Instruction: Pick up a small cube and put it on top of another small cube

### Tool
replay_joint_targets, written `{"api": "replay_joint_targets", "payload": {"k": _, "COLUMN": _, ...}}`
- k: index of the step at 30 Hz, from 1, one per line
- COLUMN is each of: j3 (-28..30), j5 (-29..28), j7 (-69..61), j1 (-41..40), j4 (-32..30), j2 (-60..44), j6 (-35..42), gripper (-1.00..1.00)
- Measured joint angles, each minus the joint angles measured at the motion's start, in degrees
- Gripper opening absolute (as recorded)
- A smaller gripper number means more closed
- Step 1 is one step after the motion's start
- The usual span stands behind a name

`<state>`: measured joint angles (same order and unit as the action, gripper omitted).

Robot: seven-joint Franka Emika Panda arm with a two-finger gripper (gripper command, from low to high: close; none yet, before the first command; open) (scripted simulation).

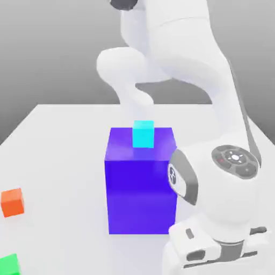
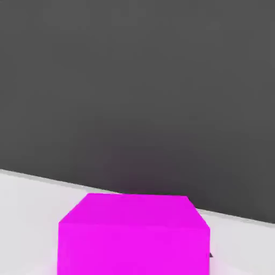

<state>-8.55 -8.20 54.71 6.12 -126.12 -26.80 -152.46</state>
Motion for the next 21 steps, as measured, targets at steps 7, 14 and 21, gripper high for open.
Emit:
{"api": "replay_joint_targets", "payload": {"k": 7, "j3": 5.5, "j5": 5.1, "j7": -0.9, "j1": -9.4, "j4": 0.5, "j2": 4.5, "j6": 5.2, "gripper": -1.00}}
{"api": "replay_joint_targets", "payload": {"k": 14, "j3": 12.9, "j5": 10.6, "j7": -1.6, "j1": -20.0, "j4": 1.4, "j2": 6.1, "j6": 7.4, "gripper": -1.00}}
{"api": "replay_joint_targets", "payload": {"k": 21, "j3": 15.0, "j5": 13.8, "j7": -2.4, "j1": -25.0, "j4": 4.0, "j2": 0.5, "j6": 4.3, "gripper": 1.00}}
